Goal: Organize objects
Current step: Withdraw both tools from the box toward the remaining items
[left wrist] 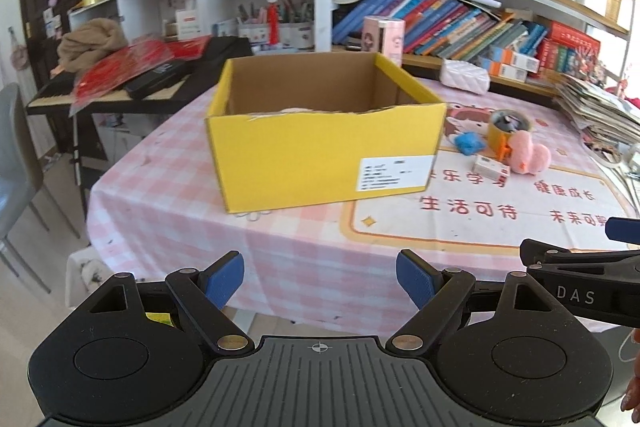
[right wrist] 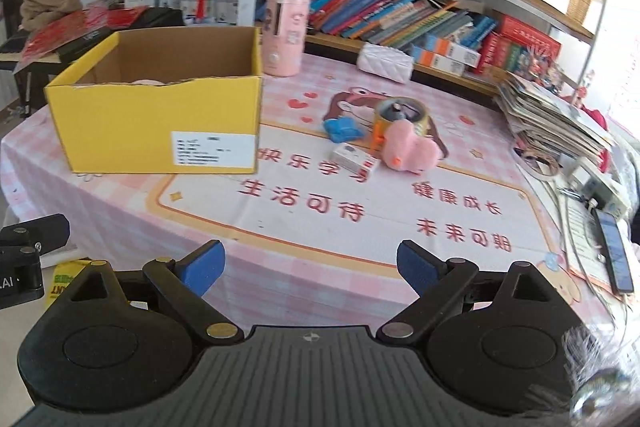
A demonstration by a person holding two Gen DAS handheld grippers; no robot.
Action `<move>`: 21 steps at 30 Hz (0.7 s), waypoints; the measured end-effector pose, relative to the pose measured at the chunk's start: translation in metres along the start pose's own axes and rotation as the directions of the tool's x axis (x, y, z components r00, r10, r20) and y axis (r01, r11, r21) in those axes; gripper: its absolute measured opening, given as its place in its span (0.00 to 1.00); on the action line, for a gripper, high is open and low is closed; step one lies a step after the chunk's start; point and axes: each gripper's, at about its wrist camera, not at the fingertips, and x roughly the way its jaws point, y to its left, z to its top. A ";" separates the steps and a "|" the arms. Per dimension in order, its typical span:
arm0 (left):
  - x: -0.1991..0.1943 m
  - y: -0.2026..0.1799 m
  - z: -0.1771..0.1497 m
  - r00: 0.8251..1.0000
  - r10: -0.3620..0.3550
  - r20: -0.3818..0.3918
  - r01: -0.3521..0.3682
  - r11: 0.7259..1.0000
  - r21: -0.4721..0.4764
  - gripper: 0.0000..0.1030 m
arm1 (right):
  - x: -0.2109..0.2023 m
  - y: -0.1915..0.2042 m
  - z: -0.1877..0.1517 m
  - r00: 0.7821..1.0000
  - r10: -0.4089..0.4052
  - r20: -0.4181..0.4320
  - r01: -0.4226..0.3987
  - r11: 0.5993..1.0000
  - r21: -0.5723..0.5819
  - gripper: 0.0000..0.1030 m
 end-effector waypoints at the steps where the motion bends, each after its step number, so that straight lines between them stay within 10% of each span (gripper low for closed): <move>1: 0.001 -0.003 0.001 1.000 -0.007 0.000 0.007 1.000 0.005 0.83 | 0.001 -0.004 0.001 1.000 -0.006 -0.002 0.006 1.000 0.008 0.90; 21: 0.039 -0.076 0.034 0.995 -0.099 -0.001 0.099 0.991 0.085 0.83 | 0.033 -0.078 0.016 0.998 -0.052 -0.032 0.054 0.994 0.092 0.91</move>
